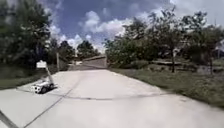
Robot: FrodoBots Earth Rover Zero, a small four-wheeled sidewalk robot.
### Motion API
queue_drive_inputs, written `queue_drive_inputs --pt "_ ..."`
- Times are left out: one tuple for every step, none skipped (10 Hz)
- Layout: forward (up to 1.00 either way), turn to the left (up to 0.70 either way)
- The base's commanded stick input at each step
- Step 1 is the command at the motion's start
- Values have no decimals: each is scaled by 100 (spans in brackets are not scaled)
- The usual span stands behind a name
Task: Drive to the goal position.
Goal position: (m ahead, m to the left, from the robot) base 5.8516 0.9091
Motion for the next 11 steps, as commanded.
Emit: queue_drive_inputs --pt "85 0" --pt "85 0" --pt "85 0" --pt "85 0" --pt "85 0" --pt "85 0" --pt "85 0" --pt "85 0" --pt "85 0" --pt "85 0" --pt "85 0"
